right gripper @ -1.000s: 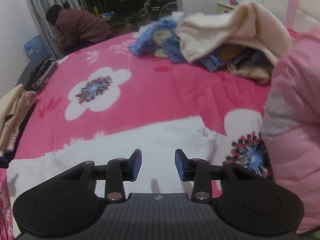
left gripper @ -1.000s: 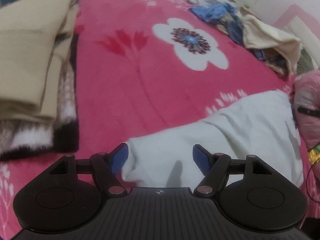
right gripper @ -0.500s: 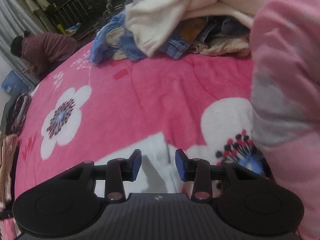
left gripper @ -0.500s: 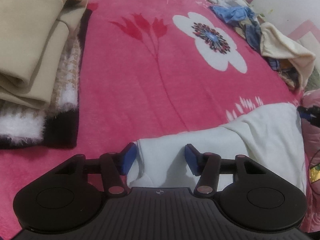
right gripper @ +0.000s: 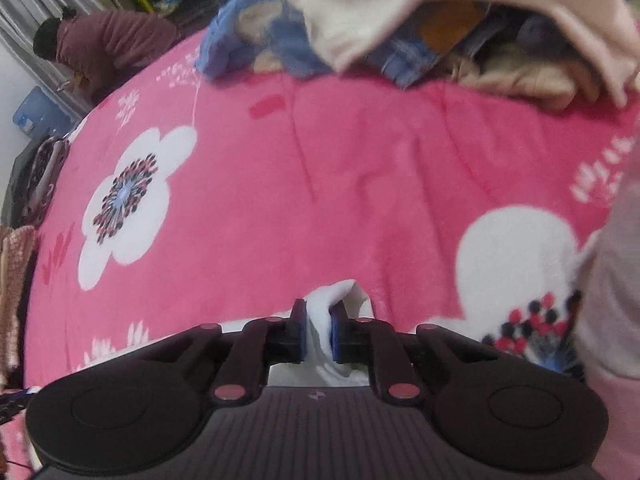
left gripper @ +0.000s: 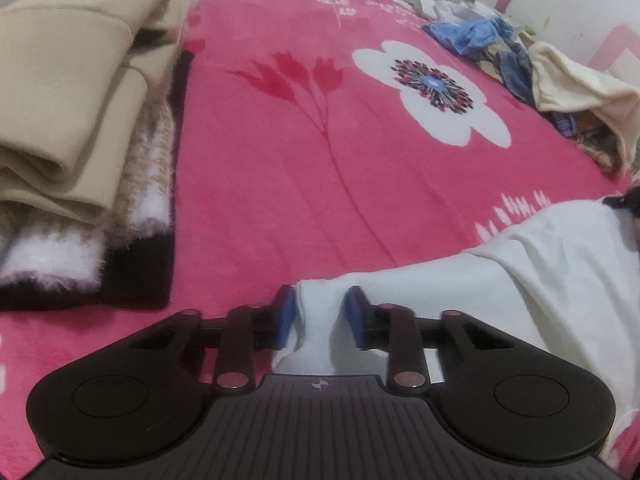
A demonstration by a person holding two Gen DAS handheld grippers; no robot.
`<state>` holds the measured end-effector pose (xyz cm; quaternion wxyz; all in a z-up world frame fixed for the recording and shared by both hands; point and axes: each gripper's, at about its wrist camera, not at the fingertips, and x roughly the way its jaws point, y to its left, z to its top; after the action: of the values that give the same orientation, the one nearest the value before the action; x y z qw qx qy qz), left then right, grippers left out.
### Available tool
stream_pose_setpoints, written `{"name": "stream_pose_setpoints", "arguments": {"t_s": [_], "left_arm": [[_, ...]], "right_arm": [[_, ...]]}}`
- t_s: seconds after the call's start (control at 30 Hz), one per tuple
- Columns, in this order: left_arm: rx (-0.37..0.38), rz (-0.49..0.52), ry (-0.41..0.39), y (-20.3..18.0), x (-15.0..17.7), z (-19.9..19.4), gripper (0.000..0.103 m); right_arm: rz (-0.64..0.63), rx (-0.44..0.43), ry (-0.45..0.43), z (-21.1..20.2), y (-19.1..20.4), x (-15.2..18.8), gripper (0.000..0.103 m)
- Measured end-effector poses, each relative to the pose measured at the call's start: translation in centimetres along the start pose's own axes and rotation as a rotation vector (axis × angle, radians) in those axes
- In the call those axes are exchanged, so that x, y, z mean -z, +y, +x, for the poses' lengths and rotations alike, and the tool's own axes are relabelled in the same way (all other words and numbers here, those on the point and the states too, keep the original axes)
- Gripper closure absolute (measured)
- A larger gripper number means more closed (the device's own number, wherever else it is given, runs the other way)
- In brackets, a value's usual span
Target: Fold clothes
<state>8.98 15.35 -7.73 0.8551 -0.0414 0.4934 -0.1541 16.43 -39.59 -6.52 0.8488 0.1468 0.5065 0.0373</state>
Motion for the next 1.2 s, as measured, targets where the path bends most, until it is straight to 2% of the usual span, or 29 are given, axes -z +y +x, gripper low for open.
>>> {"name": "stream_pose_setpoints", "arguments": {"t_s": [0.1,0.27,0.5,0.63,0.7,0.83,0.9,1.03,1.07,1.1,1.2], "left_arm": [[-0.011,-0.012,-0.01,0.1,0.1,-0.5,0.09],[-0.015,-0.026,-0.037,0.1,0.6,-1.7,0.098],[-0.009,-0.035,-0.026,0.7,0.9,-1.4,0.098],[0.007,-0.016,-0.015,0.7,1.0,-1.4,0.098],[0.022,-0.002,-0.003,0.7,1.1,-1.6,0.098],[0.05,-0.009,0.015,1.1,1.2,-2.0,0.092],[0.066,-0.049,0.023,1.7,1.2,-2.3,0.071],[0.086,-0.1,0.048,2.5,1.0,-2.8,0.06],[0.085,-0.108,0.053,2.6,0.9,-2.9,0.054],[0.083,-0.119,0.054,2.7,0.9,-2.9,0.05],[0.09,-0.142,0.061,2.7,0.8,-3.0,0.047]], "right_arm": [[-0.021,0.039,-0.057,-0.7,0.3,0.6,0.092],[-0.022,0.066,-0.117,-1.9,0.3,0.9,0.093],[-0.014,0.116,-0.103,-0.3,-0.4,1.4,0.093],[-0.099,0.159,-0.103,1.0,0.3,1.7,0.092],[-0.14,0.18,-0.116,0.3,0.9,1.7,0.088],[-0.202,0.256,-0.181,-2.0,2.0,1.5,0.063],[-0.208,0.301,-0.225,-3.4,2.3,1.3,0.062],[-0.183,0.183,-0.244,-5.7,4.0,1.5,0.062],[-0.201,0.136,-0.241,-6.2,4.9,1.8,0.062],[-0.239,0.077,-0.235,-6.6,6.2,2.3,0.062],[-0.368,-0.123,-0.19,-7.6,10.3,4.0,0.062]]}}
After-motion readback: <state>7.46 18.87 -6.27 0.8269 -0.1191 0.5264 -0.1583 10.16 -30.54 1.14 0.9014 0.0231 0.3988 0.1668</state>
